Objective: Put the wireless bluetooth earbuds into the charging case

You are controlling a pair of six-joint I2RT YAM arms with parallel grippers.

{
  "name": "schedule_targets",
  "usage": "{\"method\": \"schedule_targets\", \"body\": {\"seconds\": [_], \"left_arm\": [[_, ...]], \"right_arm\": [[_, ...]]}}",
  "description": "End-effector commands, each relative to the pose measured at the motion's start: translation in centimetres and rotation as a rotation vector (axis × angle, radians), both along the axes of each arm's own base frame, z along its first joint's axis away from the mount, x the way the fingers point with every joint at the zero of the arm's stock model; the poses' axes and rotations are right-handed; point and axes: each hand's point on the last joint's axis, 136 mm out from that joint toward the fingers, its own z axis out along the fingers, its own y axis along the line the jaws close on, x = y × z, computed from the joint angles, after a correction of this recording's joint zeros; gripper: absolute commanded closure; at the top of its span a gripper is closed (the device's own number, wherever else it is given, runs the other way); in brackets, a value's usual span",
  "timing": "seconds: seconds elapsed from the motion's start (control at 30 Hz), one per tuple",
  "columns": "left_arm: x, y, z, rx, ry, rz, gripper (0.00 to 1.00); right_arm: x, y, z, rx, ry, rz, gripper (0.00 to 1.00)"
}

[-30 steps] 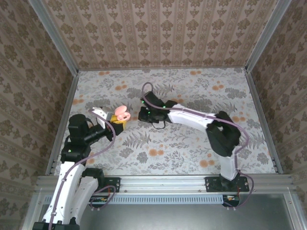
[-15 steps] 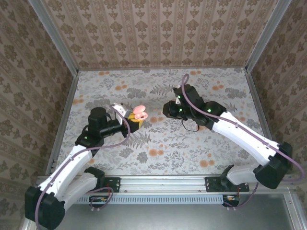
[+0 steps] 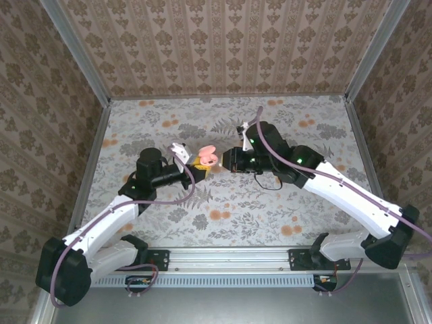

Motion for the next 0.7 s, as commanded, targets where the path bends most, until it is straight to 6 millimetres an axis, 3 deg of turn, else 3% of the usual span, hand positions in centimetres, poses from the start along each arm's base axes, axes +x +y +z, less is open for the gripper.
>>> {"method": "schedule_targets", "body": {"seconds": [0.0, 0.07, 0.13, 0.67], "left_arm": [[-0.5, -0.6, 2.4, -0.032, -0.093, -0.044, 0.81], [-0.6, -0.5, 2.2, -0.029, -0.091, -0.046, 0.81], [-0.8, -0.6, 2.2, -0.029, -0.093, -0.051, 0.81], [-1.4, -0.9, 2.6, -0.030, -0.103, -0.076, 0.82]], "right_arm": [[0.1, 2.1, 0.9, 0.025, -0.004, 0.052, 0.85], [0.1, 2.6, 1.4, 0.026, -0.019, 0.065, 0.85], [0.7, 3.3, 0.3, -0.002, -0.004, 0.067, 0.85], [1.9, 3.7, -2.2, -0.120, 0.003, 0.066, 0.85]]}}
